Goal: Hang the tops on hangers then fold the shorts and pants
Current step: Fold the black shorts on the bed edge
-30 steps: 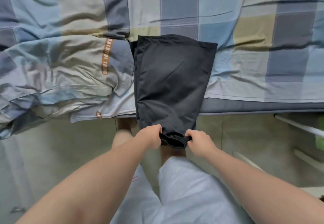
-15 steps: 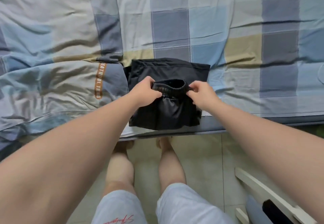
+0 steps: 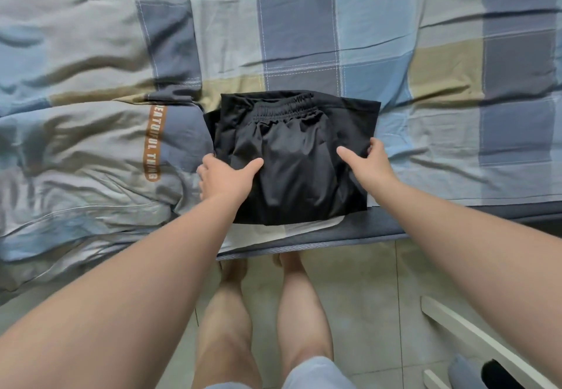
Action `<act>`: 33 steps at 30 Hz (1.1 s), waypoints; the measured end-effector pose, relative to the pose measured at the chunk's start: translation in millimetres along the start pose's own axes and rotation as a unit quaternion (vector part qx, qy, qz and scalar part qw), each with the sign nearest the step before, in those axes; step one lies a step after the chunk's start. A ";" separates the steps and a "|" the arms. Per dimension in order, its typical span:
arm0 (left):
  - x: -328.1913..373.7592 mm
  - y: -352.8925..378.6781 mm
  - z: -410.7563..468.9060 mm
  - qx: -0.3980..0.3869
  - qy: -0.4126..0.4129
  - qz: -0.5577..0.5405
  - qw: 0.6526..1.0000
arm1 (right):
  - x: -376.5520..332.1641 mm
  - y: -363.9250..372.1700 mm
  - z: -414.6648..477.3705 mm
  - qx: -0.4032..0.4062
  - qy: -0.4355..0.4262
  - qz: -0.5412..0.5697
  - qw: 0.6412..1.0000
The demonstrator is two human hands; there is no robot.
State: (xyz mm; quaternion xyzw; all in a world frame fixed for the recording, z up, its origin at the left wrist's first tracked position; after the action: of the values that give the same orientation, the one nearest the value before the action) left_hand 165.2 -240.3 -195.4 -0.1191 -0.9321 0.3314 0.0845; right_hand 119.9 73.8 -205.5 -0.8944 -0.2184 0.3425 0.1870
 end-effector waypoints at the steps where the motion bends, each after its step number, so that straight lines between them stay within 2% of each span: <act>1: -3.7 4.0 5.0 -0.002 0.000 -0.011 1.000 | 8.2 7.0 0.3 -0.008 0.011 0.020 1.000; 4: -5.9 10.8 18.8 -0.008 0.007 -0.044 0.999 | 20.1 24.5 1.4 -0.018 0.019 0.040 0.999; 7: -4.3 20.0 26.0 -0.060 0.012 -0.092 0.994 | 21.0 42.3 0.2 -0.027 0.017 0.091 0.995; 13: -8.4 23.7 14.2 -0.142 0.064 -0.072 0.985 | 20.2 55.6 -19.5 -0.016 0.020 0.097 0.995; 17: -25.3 10.4 -0.5 -0.213 0.066 -0.044 0.974 | 24.8 59.8 -53.0 -0.017 0.049 0.090 0.995; 20: -45.1 -2.3 -7.8 -0.265 0.046 -0.014 0.963 | 39.4 71.3 -83.7 -0.022 0.097 0.006 0.995; 23: -66.7 -13.5 -1.6 -0.264 0.043 0.018 0.963 | 51.6 94.8 -104.9 -0.007 0.113 -0.072 0.991; 25: -78.1 -18.1 8.5 -0.254 0.046 0.034 0.966 | 56.5 107.6 -109.4 0.034 0.115 -0.075 0.990; 30: -90.1 -21.7 23.1 -0.246 0.063 0.047 0.966 | 64.5 140.8 -113.9 0.040 0.109 0.047 0.992; 33: -92.8 -24.9 24.2 -0.237 0.060 0.053 0.968 | 66.0 154.6 -126.0 0.024 0.113 0.168 0.979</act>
State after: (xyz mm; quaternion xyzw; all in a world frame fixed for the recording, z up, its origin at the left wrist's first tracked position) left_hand 244.2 -299.4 -205.3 -0.2046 -0.9697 0.0973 0.0915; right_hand 292.2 -44.3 -227.8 -0.9465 -0.0338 0.2712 0.1715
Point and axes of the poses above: each hand's wrist, its own z-axis towards the middle knuckle, its own y-axis out of the palm, x = y × z, the point moved 7 cm from there along z, towards the middle knuckle, and after that the axes turned 11 degrees about -y, right-handed, at the moved point
